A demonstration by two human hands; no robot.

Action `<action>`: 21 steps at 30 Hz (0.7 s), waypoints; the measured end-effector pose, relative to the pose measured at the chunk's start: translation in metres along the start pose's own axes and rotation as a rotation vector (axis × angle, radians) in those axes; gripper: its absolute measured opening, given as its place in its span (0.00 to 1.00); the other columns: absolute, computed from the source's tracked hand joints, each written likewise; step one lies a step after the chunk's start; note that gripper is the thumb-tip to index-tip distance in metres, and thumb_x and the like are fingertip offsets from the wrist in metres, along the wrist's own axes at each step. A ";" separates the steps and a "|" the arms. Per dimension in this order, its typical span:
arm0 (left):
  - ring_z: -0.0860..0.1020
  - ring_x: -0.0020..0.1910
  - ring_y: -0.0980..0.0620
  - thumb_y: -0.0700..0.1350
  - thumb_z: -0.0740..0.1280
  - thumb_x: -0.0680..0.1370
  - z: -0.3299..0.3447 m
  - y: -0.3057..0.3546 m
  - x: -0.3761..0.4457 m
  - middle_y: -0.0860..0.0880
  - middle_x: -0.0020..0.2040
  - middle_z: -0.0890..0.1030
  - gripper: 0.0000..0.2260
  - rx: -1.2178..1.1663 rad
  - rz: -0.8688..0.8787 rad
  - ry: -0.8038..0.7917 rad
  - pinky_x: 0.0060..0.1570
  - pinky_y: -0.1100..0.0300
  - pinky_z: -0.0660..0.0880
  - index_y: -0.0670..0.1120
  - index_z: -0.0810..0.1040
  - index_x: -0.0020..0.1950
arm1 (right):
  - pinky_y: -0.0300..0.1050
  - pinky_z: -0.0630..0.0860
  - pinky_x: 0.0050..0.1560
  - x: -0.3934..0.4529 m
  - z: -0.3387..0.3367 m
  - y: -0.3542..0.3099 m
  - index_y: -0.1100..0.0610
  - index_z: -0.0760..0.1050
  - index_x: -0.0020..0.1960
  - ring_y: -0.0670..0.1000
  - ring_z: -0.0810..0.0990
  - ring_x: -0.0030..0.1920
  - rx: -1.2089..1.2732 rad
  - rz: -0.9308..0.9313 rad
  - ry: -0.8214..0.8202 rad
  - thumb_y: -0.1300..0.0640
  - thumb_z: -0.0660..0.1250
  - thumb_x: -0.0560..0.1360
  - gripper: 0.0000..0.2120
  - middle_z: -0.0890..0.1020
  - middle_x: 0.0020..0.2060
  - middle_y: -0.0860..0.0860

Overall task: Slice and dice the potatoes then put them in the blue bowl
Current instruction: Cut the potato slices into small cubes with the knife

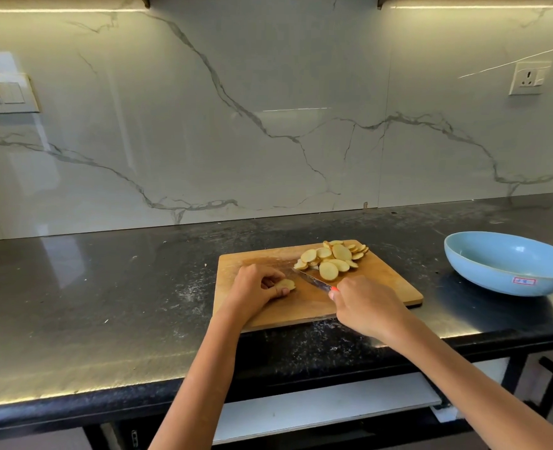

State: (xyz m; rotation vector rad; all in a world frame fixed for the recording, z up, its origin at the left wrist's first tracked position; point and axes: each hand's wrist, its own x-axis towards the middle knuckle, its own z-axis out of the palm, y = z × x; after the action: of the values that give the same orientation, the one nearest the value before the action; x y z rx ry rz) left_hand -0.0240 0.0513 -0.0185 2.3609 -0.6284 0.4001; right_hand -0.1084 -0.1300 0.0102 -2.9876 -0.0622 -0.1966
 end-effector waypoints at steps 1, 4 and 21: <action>0.72 0.36 0.64 0.46 0.73 0.72 -0.001 0.000 0.000 0.55 0.44 0.79 0.13 -0.001 -0.001 0.000 0.37 0.78 0.68 0.45 0.82 0.55 | 0.39 0.62 0.28 -0.001 0.000 -0.001 0.56 0.69 0.42 0.45 0.68 0.30 0.004 -0.008 0.000 0.53 0.53 0.82 0.13 0.70 0.32 0.48; 0.73 0.37 0.65 0.46 0.72 0.72 -0.001 0.002 -0.001 0.56 0.44 0.78 0.12 -0.001 -0.006 0.000 0.38 0.79 0.68 0.46 0.82 0.55 | 0.39 0.62 0.28 -0.002 0.001 -0.006 0.55 0.65 0.36 0.46 0.68 0.30 0.009 -0.019 -0.020 0.54 0.53 0.82 0.16 0.70 0.31 0.48; 0.78 0.45 0.57 0.43 0.73 0.71 0.004 -0.001 -0.001 0.51 0.48 0.83 0.11 -0.018 -0.018 0.019 0.44 0.71 0.74 0.45 0.83 0.53 | 0.39 0.62 0.30 -0.015 0.010 -0.036 0.60 0.75 0.52 0.48 0.67 0.32 -0.019 -0.019 -0.020 0.62 0.55 0.78 0.10 0.67 0.31 0.50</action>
State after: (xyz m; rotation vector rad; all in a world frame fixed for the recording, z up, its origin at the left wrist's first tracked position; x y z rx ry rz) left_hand -0.0236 0.0502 -0.0222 2.3413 -0.5989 0.4071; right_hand -0.1234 -0.0938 0.0035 -3.0095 -0.0920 -0.1707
